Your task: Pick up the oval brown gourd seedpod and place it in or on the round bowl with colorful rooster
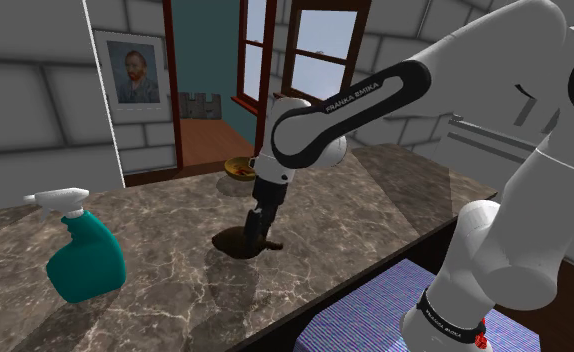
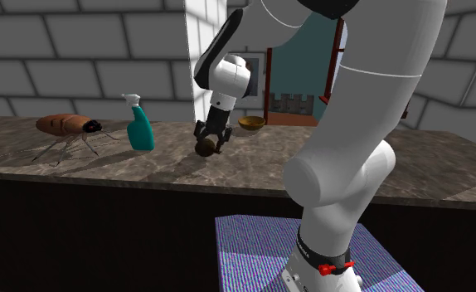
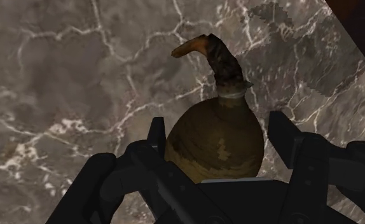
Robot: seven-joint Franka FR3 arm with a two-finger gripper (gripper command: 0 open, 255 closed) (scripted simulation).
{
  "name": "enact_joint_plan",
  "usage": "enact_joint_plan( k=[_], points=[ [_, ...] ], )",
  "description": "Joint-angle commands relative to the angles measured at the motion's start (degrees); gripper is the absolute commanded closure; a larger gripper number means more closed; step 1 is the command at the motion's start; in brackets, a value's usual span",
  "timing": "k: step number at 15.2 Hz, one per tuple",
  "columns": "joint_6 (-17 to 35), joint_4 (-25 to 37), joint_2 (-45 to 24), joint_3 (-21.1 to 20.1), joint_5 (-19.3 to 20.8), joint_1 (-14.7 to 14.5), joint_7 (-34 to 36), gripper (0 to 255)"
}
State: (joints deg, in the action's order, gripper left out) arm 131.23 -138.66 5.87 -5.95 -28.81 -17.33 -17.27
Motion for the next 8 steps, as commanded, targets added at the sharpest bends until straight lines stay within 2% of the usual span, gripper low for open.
enact_joint_plan(
  k=[1, 8],
  points=[
    [-1.38, 0.42, 1.03, 0.10, 0.50, 0.13, 0.63, 255],
    [-6.58, 2.76, 4.21, 0.33, 2.16, 0.53, 3.03, 255]
  ],
)
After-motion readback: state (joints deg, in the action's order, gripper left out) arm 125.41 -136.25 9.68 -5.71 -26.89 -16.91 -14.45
